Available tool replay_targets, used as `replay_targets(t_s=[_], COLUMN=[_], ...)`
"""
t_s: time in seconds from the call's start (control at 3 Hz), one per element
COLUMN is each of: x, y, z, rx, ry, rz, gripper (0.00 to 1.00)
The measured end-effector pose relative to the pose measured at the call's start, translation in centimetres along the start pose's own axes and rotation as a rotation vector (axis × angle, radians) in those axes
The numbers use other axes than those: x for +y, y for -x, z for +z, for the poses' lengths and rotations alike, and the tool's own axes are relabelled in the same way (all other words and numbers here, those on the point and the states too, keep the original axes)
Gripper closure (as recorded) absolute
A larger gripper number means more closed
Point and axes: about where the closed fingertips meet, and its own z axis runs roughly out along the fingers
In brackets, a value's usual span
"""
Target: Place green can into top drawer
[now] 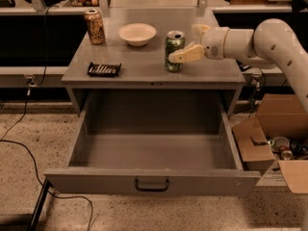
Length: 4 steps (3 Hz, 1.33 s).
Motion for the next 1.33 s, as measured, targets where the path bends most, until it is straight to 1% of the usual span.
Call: replay_targets(t_s=[0.33,0.67,1.0,1.33], x=[0.1,0.1,0.2,0.5], y=[-0.1,0.1,0.5,1.4], z=[1.9,3.1,3.2,1.9], rx=[-0.034,-0.062,-0.095,-0.111], ry=[0.043,0.075,0.093,0.091], rz=[0.012,0.017,0.020,0.004], gripper=[0.19,0.42,0.65,0.89])
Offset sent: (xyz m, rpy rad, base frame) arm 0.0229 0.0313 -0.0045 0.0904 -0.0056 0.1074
